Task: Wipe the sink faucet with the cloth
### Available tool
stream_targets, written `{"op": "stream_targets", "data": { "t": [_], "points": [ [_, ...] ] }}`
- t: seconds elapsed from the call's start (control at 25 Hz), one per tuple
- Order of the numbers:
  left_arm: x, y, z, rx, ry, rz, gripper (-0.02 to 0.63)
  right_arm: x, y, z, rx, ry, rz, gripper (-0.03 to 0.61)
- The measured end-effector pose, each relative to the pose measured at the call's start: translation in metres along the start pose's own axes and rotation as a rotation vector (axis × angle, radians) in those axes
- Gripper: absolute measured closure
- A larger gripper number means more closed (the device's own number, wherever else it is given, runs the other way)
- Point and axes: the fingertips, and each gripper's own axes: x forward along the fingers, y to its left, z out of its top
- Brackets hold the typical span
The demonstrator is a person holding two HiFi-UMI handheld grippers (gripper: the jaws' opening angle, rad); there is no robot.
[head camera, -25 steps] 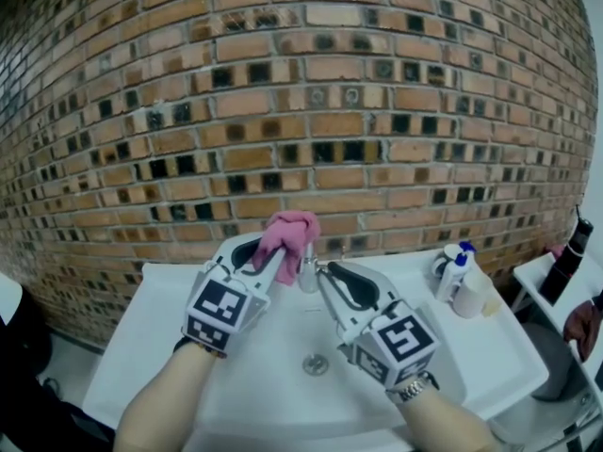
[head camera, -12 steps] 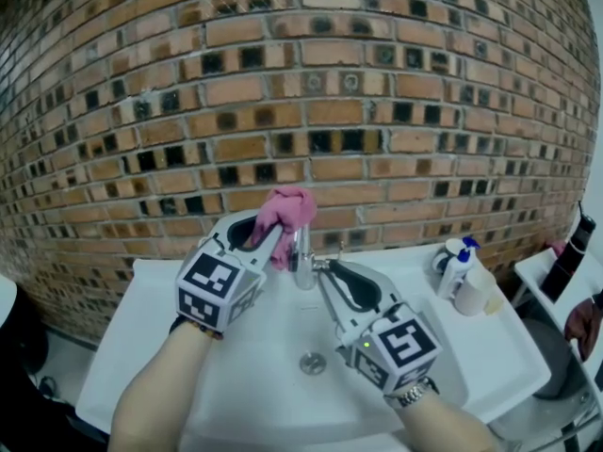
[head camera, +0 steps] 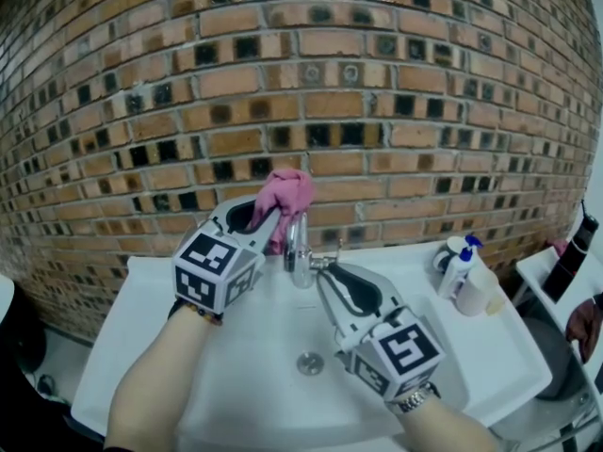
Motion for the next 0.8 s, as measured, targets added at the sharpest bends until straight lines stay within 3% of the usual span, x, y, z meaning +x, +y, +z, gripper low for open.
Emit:
{"op": "stream_targets", "data": {
  "t": [0.48,0.8],
  "points": [
    [0.025,0.012,-0.014,-0.045,0.014,-0.005,0.543,-0.001,-0.001,-0.003,0.009,0.015,0.005,0.497],
    [0.041,0.015,-0.039,-0.042,0.072,-0.015,0.545,-0.002,-0.003,-0.006,0.015,0.019,0.003,0.497]
  ]
}}
